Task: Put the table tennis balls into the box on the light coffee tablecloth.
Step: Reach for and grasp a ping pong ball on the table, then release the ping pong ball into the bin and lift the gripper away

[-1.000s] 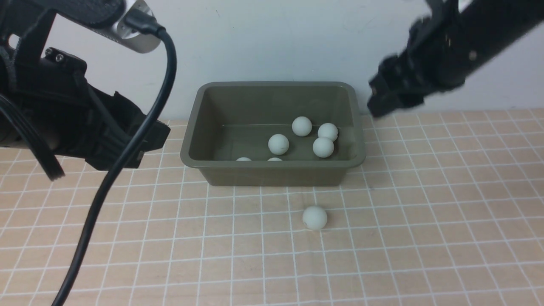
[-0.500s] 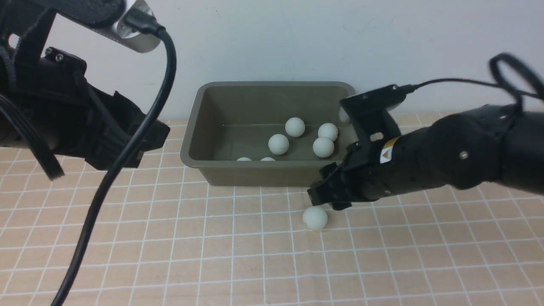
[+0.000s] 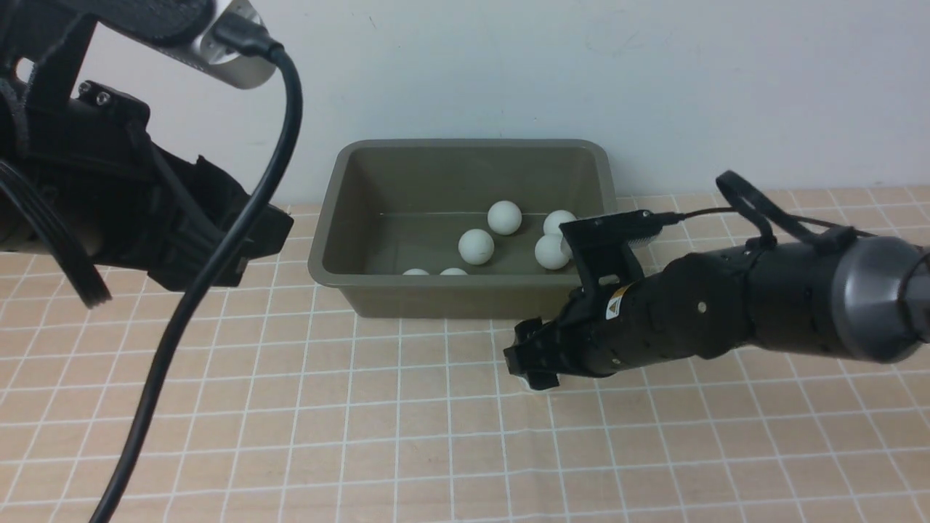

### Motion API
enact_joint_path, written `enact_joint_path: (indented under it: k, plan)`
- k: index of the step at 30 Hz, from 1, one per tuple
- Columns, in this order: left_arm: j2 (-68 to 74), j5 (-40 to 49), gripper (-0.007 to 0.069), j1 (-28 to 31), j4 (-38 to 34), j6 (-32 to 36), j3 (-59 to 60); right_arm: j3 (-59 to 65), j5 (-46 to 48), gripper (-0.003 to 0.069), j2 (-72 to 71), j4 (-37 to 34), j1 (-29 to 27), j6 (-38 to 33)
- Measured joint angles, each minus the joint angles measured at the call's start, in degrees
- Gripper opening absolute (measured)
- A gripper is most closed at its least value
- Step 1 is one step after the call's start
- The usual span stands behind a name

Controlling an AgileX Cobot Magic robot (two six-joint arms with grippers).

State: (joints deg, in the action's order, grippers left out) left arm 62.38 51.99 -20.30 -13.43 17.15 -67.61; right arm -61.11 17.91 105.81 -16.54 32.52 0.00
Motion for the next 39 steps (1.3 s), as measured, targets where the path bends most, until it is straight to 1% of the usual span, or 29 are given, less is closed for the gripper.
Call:
enact_joint_path:
  k: [9,13,14,15,18,19,22,26,27,28,30,34,39]
  plan:
    - [0.0,-0.1,0.0352,0.0,-0.4,0.0,0.0,-2.7,-0.3,0.0533,4.1,0.1,0.0,-0.3]
    - [0.0,0.0,0.0352,0.0,-0.8,0.0,0.0,-3.7,0.8,0.0510,5.3,0.1,0.0,-0.3]
    - [0.0,0.0,0.0352,0.0,-0.8,0.0,0.0,-3.7,1.2,0.0496,5.4,0.1,0.0,0.0]
    - [0.0,0.0,0.0352,0.0,-0.8,0.0,0.0,-3.8,2.3,0.0463,5.6,0.1,0.0,0.0]
    - [0.0,0.0,0.0352,0.0,-0.8,0.0,0.0,-3.8,4.9,0.0341,5.5,0.6,0.0,0.0]
    - [0.0,0.0,0.0352,0.0,-0.8,0.0,0.0,-3.8,5.4,0.0328,5.1,1.2,0.0,0.0]
    - [0.0,0.0,0.0352,0.0,-0.9,0.0,0.0,-3.8,7.5,0.0335,2.9,4.5,0.0,0.0]
    - [0.0,0.0,0.0352,0.0,-1.0,0.0,0.0,-3.8,11.5,0.0335,-4.0,9.8,0.0,0.0]
    - [0.0,0.0,0.0352,0.0,-1.0,0.0,0.0,-3.8,11.7,0.0335,-4.0,10.0,0.0,0.0]
    - [0.0,0.0,0.0352,0.0,-1.0,0.0,0.0,-3.8,13.5,0.0335,-7.8,11.6,0.0,0.0]
    - [0.0,0.0,0.0352,0.0,-1.0,0.0,0.0,-3.8,14.6,0.0335,-10.8,12.6,0.0,0.0]
    - [0.0,0.0,0.0352,0.0,-1.0,0.0,0.0,-5.4,15.0,0.0335,-13.6,12.5,-0.1,-3.2]
    - [0.0,0.1,0.0352,0.0,-1.1,0.0,0.0,-11.1,14.0,0.0335,-8.4,9.8,-0.5,-10.5]
